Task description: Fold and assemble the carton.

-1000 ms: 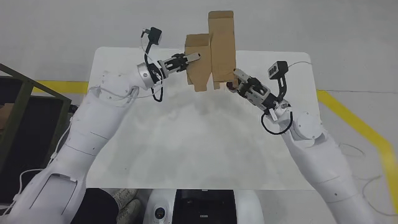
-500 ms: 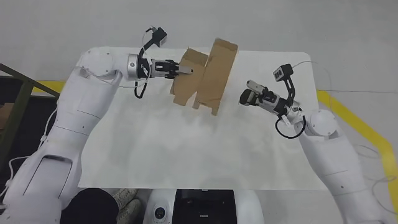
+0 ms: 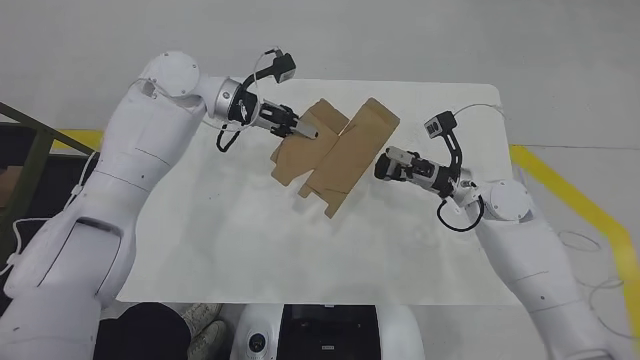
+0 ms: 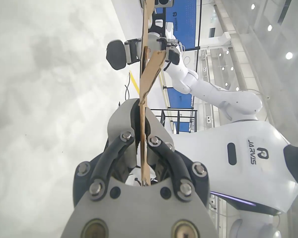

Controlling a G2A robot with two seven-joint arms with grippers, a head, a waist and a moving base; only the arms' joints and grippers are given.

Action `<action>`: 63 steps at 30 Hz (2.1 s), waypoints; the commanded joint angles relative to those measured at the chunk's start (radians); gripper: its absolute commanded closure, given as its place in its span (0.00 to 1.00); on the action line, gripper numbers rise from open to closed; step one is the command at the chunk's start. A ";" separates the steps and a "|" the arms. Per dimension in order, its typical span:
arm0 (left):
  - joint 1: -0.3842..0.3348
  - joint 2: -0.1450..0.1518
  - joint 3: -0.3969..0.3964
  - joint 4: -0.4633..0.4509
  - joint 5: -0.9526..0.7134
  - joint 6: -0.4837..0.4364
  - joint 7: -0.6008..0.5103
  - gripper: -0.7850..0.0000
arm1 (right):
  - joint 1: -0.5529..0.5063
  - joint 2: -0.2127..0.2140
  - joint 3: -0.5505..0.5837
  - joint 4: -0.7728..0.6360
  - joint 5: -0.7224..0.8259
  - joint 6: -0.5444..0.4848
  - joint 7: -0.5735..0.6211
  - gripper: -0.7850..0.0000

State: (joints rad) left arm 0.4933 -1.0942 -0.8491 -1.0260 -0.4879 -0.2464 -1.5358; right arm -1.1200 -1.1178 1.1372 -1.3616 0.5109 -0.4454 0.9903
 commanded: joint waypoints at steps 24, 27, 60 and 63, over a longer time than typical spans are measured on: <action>-0.127 -0.047 0.242 0.149 -0.154 -0.031 0.000 0.93 | 0.009 -0.010 -0.015 0.006 -0.036 -0.058 -0.008 1.00; -0.132 -0.049 0.247 0.149 -0.168 -0.038 0.000 0.02 | 0.010 -0.010 -0.008 0.007 -0.019 -0.044 -0.007 1.00; 0.196 0.005 0.039 -0.184 -0.023 0.033 0.676 0.00 | -0.417 0.013 0.220 -0.517 -0.243 0.341 -0.701 1.00; 0.182 -0.008 0.053 -0.160 -0.036 0.036 0.657 0.00 | -0.414 0.011 0.218 -0.504 -0.245 0.334 -0.698 1.00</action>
State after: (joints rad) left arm 0.6791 -1.0982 -0.8008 -1.1926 -0.5207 -0.2103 -0.8742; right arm -1.5353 -1.1061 1.3562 -1.8690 0.2657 -0.1097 0.2918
